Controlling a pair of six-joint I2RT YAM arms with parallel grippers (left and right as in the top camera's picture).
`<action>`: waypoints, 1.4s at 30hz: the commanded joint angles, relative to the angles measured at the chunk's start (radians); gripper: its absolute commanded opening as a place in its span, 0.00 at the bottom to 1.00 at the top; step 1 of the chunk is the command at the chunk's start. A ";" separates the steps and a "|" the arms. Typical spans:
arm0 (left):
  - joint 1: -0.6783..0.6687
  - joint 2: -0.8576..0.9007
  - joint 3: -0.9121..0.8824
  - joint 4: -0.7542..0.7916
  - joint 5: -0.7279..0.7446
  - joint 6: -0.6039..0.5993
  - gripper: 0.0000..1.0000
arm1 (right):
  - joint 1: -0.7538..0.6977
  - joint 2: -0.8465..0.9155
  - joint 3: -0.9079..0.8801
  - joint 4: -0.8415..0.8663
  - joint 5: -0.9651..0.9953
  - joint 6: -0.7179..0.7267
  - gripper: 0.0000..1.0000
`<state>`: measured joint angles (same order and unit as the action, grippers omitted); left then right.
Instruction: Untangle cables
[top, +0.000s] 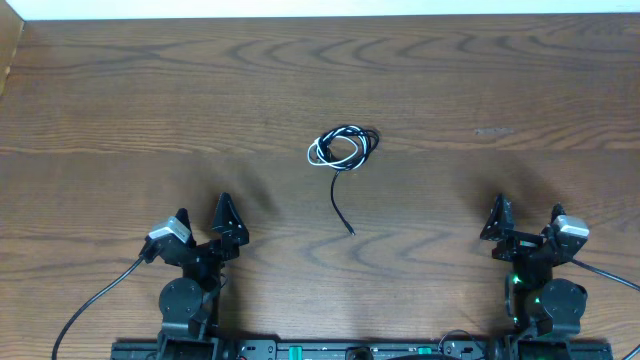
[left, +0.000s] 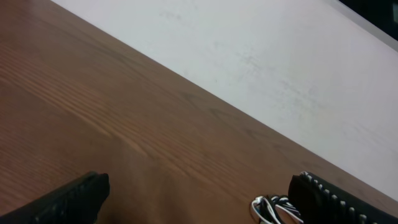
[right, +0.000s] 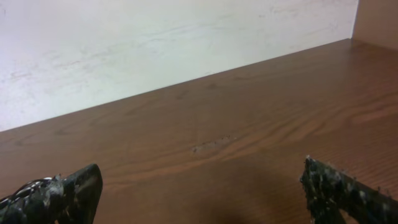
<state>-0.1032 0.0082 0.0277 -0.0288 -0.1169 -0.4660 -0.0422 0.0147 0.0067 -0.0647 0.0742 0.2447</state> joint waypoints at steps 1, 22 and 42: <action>-0.005 -0.004 -0.024 -0.030 -0.030 0.021 0.98 | 0.004 -0.009 -0.001 -0.005 -0.006 -0.007 0.99; -0.005 -0.002 -0.022 -0.039 0.071 0.021 0.98 | 0.188 -0.010 -0.002 -0.006 -0.006 -0.007 0.99; -0.005 0.447 0.911 -0.915 0.398 0.126 0.98 | 0.188 -0.010 -0.002 -0.006 -0.006 -0.007 0.99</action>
<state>-0.1032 0.3145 0.7315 -0.8608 0.1905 -0.4076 0.1410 0.0109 0.0067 -0.0654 0.0715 0.2443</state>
